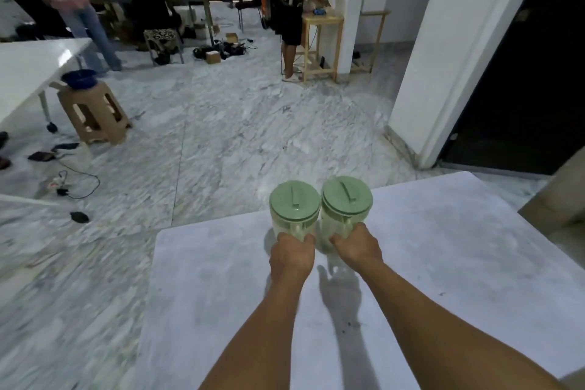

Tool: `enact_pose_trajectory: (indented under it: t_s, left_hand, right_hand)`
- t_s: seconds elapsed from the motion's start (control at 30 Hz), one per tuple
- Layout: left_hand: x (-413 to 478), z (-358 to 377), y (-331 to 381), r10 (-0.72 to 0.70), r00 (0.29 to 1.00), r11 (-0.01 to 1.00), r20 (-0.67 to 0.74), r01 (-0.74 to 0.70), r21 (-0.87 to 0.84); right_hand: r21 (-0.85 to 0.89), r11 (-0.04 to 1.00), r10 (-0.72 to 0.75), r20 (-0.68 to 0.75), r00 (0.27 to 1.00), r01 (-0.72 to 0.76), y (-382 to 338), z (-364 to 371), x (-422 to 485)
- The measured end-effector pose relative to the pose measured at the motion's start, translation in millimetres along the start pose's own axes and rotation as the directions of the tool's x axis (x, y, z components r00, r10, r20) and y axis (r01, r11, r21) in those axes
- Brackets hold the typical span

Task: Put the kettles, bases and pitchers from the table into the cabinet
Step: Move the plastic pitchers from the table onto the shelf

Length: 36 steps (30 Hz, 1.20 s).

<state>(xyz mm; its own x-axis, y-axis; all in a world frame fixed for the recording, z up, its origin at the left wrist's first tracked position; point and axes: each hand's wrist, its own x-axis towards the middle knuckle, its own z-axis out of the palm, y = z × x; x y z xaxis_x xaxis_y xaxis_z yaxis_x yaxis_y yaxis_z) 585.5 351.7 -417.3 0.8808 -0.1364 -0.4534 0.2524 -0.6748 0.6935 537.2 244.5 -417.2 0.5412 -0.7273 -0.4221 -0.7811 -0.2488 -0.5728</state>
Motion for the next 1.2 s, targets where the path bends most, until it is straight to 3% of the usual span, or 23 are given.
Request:
enact_pose_trajectory:
  t_s: [0.37,0.57,0.8,0.9,1.07,1.2]
  left_hand:
    - [-37.7,-24.3,33.5,0.144,0.989,0.969,-0.044,-0.15,-0.198]
    - [-140.8,-16.5,69.5,0.379,0.925,0.887,0.003,-0.362,-0.287]
    - [-309.8,29.3,100.9,0.62,0.771,0.747,0.149,-0.521,-0.413]
    - [-379.3,51.3,112.9,0.67,0.71,0.714,0.214,-0.54,-0.445]
    - [-491.7,99.5,131.1,0.787,0.537,0.61,0.305,-0.596,-0.522]
    - [-573.3,148.9,146.1,0.814,0.424,0.581,0.397,-0.599,-0.551]
  right_hand:
    - [0.259,0.966,0.045,-0.122,0.991,-0.012,-1.4,-45.0,-27.0]
    - [0.328,0.939,0.031,-0.379,0.925,0.103,50.0,-123.6,-122.4]
    - [0.409,0.892,0.182,-0.715,0.675,0.193,153.1,-238.1,-251.5]
    - [0.439,0.885,0.292,-0.782,0.551,0.154,202.5,-286.8,-304.2]
    - [0.466,0.872,0.392,-0.848,0.358,0.15,281.1,-355.9,-381.9]
    - [0.483,0.861,0.452,-0.87,0.196,0.159,344.3,-402.2,-436.0]
